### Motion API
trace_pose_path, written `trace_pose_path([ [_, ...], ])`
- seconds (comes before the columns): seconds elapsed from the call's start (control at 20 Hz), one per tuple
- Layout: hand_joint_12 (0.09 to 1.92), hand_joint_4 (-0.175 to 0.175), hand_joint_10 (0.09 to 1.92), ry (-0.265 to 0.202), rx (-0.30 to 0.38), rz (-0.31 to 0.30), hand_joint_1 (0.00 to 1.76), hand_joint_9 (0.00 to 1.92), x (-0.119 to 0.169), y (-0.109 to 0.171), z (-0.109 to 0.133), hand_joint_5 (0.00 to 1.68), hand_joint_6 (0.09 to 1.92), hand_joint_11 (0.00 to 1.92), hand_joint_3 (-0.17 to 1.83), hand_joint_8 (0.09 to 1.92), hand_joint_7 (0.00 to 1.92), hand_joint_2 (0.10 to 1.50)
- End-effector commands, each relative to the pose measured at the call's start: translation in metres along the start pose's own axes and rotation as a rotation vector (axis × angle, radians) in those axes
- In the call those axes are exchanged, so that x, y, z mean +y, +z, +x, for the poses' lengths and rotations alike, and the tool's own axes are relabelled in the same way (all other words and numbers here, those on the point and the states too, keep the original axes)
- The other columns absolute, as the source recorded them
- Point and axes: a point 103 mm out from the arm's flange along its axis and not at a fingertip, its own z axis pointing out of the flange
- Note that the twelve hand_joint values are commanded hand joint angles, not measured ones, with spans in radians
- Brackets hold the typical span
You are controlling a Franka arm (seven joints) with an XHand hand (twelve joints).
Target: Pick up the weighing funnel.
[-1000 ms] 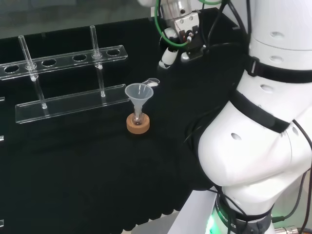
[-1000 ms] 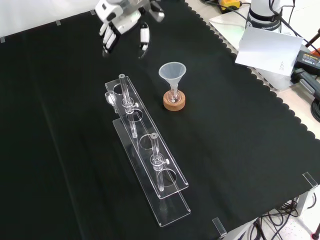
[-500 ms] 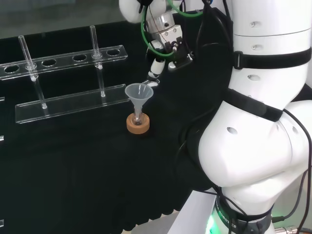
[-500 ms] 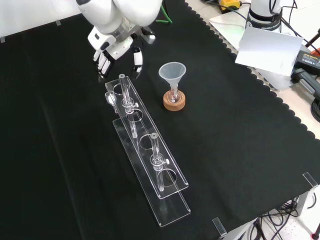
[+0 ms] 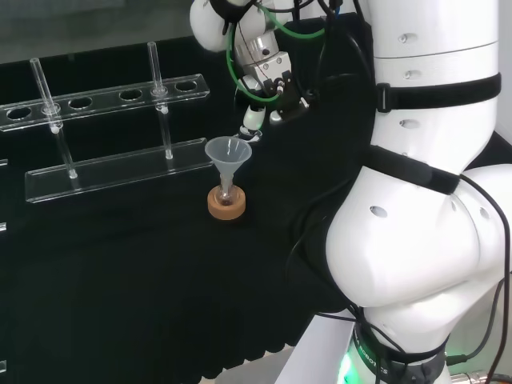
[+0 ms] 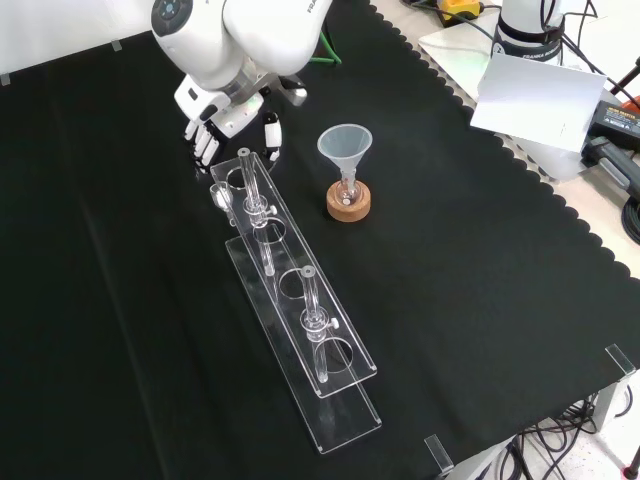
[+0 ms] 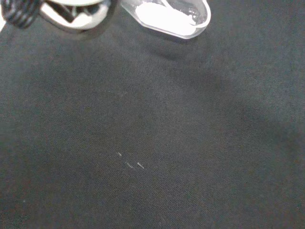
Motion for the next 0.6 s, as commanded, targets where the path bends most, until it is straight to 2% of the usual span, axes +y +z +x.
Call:
trace_pose_path([
  [0.05,1.29,-0.03,0.56,0.021,0.005,0.008,0.88,0.68,0.015,0.012,0.003,0.58,0.09,0.43,0.56,0.68,0.42,0.6],
  [0.25,1.28,-0.03,0.56,0.053,0.015,-0.018,0.88,0.7,0.018,0.017,0.004,0.63,0.11,0.45,0.58,0.68,0.44,0.59],
  [0.4,1.27,-0.03,0.55,0.065,0.028,-0.004,0.88,0.74,0.022,0.02,0.003,0.67,0.15,0.48,0.61,0.68,0.47,0.57],
  [0.6,1.24,-0.031,0.5,0.074,0.038,0.003,0.89,0.8,0.025,0.025,0.001,0.64,0.39,0.52,0.64,0.66,0.53,0.56],
])
